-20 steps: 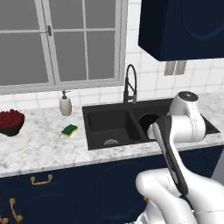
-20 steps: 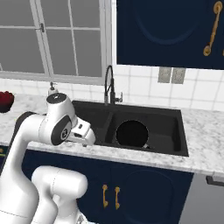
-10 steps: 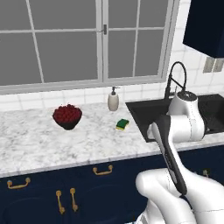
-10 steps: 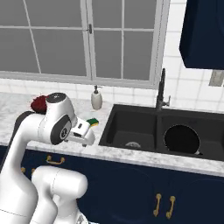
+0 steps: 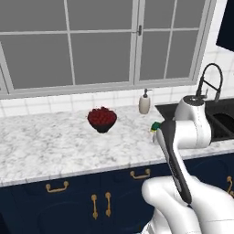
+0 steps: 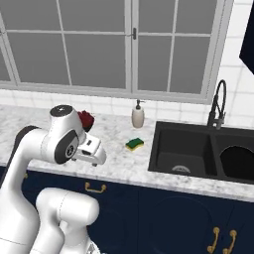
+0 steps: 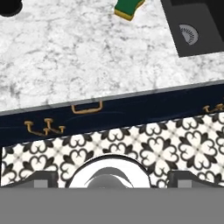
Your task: Pick the pan and sponge and place them into the sink. Then turn on the water.
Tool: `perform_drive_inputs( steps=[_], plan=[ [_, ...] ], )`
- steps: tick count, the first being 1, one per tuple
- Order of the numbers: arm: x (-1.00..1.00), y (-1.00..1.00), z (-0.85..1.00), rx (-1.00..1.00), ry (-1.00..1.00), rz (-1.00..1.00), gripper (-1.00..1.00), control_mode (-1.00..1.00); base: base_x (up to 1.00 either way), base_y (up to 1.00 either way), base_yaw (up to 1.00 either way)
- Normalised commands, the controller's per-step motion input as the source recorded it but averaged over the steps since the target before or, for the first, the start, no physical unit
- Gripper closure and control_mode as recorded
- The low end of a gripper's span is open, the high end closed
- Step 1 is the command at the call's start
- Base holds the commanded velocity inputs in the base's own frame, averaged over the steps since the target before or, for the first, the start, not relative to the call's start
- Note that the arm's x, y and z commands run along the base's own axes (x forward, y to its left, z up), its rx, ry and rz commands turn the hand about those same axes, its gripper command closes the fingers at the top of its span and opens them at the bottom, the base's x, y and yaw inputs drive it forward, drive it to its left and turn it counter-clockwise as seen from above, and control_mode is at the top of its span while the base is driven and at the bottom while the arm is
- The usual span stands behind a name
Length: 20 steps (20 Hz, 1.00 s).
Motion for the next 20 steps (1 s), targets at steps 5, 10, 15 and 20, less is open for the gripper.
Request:
perform_drive_inputs(
  steps=[5,10,15,20],
  plan=[
    [0.0,0.0,0.0,0.0,0.0,0.0,-1.0,1.0,0.44,-0.09,0.01],
    [0.0,0.0,0.0,0.0,0.0,0.0,-1.0,1.0,0.54,-0.16,0.03],
    [0.0,0.0,0.0,0.0,0.0,0.0,-1.0,1.0,0.45,-0.08,0.02],
    [0.3,0.0,-0.08,0.0,0.0,0.0,-1.0,-1.0,0.29,0.0,0.0]
  ],
)
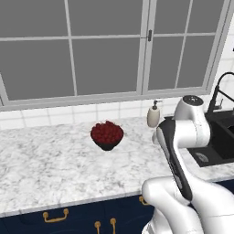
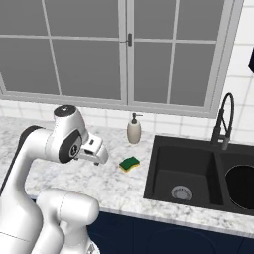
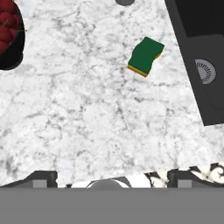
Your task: Pick the pan and sponge and place them into the sink. Then turn on the water.
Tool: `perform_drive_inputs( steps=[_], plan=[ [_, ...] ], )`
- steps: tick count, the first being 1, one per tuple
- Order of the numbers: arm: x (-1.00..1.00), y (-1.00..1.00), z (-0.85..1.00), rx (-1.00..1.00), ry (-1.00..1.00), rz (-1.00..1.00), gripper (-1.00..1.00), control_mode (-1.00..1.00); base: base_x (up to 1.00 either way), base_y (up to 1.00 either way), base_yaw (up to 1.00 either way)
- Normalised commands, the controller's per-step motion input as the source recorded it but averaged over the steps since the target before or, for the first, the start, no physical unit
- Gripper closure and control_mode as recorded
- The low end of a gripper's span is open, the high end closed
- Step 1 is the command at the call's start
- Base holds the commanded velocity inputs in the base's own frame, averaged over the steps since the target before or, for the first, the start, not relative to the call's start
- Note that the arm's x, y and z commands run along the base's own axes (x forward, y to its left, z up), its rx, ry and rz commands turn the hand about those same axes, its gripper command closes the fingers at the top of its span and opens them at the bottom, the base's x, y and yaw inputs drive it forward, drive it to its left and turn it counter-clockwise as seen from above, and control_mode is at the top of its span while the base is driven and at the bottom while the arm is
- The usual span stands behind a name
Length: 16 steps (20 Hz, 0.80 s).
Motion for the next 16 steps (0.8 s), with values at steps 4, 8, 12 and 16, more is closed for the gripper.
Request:
perform_drive_inputs(
  steps=[4,8,12,16],
  plan=[
    [0.95,-0.01,-0.17,0.0,0.0,0.01,-1.0,-1.0,0.0,0.0,0.0],
    [0.98,-0.23,-0.67,0.04,0.0,0.0,-1.0,-1.0,0.0,0.0,0.0],
    [0.3,-0.56,-0.61,0.05,0.0,-0.08,-1.0,-1.0,0.0,0.0,0.0],
    [0.21,-0.15,-0.08,0.0,0.03,-0.17,-1.0,-1.0,0.0,0.0,0.0]
  ],
)
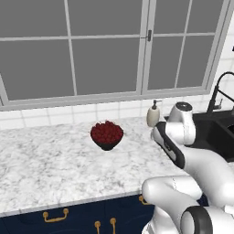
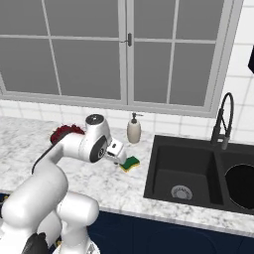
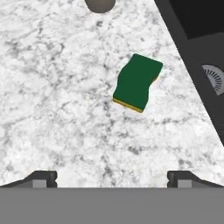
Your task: Pick the pan and sponge and place them into the sink. Then turn on the water.
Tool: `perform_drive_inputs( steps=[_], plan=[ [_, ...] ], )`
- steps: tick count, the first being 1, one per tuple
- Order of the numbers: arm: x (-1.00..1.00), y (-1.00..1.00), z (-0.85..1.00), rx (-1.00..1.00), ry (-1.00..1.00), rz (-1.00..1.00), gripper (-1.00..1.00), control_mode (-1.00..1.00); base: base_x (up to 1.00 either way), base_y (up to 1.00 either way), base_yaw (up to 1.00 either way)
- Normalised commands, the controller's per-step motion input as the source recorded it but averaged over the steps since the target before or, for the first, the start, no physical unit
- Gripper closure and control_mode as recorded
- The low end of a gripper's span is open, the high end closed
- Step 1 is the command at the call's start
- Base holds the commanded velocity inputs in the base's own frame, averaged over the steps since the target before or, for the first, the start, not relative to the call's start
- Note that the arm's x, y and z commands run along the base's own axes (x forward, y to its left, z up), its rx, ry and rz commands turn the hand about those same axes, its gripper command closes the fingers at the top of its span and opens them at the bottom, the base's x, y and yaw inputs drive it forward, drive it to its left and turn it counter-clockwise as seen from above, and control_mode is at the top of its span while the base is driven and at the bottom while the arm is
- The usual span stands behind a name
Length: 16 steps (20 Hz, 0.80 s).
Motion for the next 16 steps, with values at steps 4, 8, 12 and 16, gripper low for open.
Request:
perform_drive_inputs(
  steps=[4,8,12,16],
  plan=[
    [0.29,-0.16,0.0,0.0,0.13,-0.11,-1.0,-1.0,0.0,0.0,0.0],
    [0.3,-0.35,0.0,0.02,0.18,-0.05,-1.0,-1.0,0.0,0.0,0.0],
    [0.19,-0.51,-0.09,0.09,0.14,-0.01,-1.0,-1.0,0.0,0.0,0.0],
    [0.18,-0.16,-0.43,0.02,0.02,-0.01,-1.0,-1.0,0.0,0.0,0.0]
  ],
)
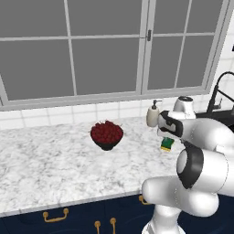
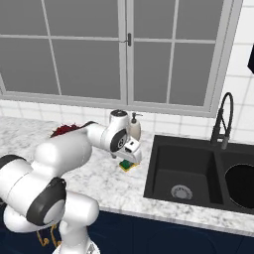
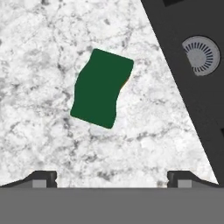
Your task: Pick the pan and sponge and place them into the sink. Then turn on the water.
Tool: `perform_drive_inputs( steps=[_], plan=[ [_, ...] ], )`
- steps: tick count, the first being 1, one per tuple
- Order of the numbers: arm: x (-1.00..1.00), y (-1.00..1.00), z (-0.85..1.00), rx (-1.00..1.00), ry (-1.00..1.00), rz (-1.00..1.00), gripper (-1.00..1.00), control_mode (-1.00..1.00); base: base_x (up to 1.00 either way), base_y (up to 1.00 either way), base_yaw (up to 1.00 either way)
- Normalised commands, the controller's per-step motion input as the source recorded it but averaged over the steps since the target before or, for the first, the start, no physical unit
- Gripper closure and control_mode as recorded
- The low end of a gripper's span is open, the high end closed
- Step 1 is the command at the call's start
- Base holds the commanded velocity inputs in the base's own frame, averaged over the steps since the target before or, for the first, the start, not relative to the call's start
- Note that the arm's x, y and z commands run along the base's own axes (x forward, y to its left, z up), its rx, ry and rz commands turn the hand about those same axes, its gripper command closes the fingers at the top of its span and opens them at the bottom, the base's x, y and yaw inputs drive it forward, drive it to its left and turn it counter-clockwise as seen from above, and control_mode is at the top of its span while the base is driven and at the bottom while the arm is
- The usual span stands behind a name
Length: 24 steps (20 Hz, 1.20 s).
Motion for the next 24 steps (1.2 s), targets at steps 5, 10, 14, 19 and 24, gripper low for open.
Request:
perform_drive_inputs(
  steps=[5,10,14,19,24],
  plan=[
    [0.27,0.0,-0.35,0.0,0.0,-0.01,-1.0,-1.0,0.0,0.0,0.0],
    [0.24,0.0,-0.3,0.0,0.0,0.0,-1.0,-1.0,0.0,0.0,0.0],
    [0.28,0.0,-0.37,0.0,0.0,0.0,-1.0,-1.0,0.0,0.0,0.0],
    [0.31,0.0,-0.34,0.0,0.0,0.0,-1.0,-1.0,0.0,0.0,0.0],
    [0.21,0.0,-0.19,0.0,0.0,0.0,-1.0,-1.0,0.0,0.0,0.0]
  ],
)
